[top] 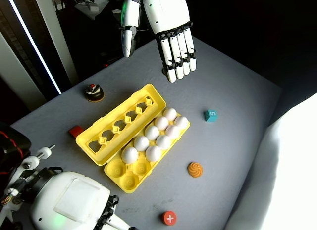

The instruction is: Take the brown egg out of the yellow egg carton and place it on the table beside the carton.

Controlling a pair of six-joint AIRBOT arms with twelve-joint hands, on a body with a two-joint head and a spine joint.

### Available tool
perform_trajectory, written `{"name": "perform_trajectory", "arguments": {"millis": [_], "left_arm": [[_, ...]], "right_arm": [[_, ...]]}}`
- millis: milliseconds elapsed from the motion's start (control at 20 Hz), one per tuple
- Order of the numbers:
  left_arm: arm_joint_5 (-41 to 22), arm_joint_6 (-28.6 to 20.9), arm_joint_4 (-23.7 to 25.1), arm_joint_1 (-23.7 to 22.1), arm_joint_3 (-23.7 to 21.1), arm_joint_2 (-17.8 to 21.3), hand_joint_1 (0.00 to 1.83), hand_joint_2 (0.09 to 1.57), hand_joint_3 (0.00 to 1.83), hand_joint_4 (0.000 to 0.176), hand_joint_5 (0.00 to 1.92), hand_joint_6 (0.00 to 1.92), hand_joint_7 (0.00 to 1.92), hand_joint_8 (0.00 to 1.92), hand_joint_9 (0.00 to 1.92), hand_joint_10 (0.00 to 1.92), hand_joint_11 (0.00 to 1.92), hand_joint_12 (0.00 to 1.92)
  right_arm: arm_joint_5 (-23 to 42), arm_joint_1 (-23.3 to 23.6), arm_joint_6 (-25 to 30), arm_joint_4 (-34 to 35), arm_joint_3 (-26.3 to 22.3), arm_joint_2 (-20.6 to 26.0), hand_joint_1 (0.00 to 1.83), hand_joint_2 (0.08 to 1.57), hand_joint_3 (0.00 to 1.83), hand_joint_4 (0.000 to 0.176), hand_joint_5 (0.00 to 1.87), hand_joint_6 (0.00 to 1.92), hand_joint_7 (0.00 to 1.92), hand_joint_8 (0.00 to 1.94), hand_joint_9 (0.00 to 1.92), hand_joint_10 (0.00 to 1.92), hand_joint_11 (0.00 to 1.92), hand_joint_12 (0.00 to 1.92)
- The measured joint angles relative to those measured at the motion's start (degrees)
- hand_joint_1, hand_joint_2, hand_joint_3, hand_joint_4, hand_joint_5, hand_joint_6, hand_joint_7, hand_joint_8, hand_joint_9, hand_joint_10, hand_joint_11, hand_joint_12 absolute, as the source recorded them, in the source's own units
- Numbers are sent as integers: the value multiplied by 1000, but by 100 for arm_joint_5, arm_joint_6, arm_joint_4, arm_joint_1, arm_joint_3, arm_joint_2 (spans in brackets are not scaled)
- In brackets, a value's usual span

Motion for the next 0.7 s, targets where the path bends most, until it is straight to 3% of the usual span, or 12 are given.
{"name": "perform_trajectory", "arguments": {"millis": [100,150,200,250,300,500,550,600,700], "left_arm": [[-2,0,0,0,0,0,0,1215,0,0,100,8,102,8,94,6,44,59],[-4,0,-2,0,0,0,0,1216,0,0,107,10,109,10,103,9,55,66],[-7,0,-2,0,0,0,0,1217,0,0,134,2,139,2,133,3,72,99],[-7,0,-2,0,0,0,0,1221,0,0,127,0,129,8,125,0,14,212],[2,0,-2,0,0,0,0,1221,0,0,117,3,114,2,106,2,0,214],[0,0,-4,0,0,0,0,1215,0,0,83,0,85,0,79,0,0,157],[0,0,-4,0,0,0,0,1217,0,0,105,3,107,3,97,3,0,189],[-2,0,0,0,0,0,0,1219,1,0,112,3,114,3,103,3,0,206],[2,0,-2,0,0,0,0,1220,2,0,92,0,92,1,81,0,0,137]], "right_arm": [[22,0,9,-98,20,-76,1138,954,0,138,1509,4,292,0,27,3,0,0],[35,0,11,-125,46,-133,1132,952,0,165,1510,4,285,0,25,1,0,0],[55,0,11,-129,55,-170,1137,953,0,144,1511,4,275,0,20,0,0,0],[68,0,9,-133,55,-201,1136,955,1,139,1508,3,265,0,10,0,0,0],[74,2,9,-149,55,-223,1146,956,1,100,1509,3,280,1,21,1,0,0],[87,11,15,-146,109,-267,1148,956,1,91,1509,3,287,3,28,3,0,0],[92,22,11,-138,114,-286,1125,958,1,159,1501,4,288,2,40,6,0,0],[90,24,13,-142,114,-291,1112,964,3,173,1490,3,268,0,38,5,0,0],[96,24,13,-142,114,-295,1099,969,2,176,1481,4,231,7,49,11,0,0]]}}
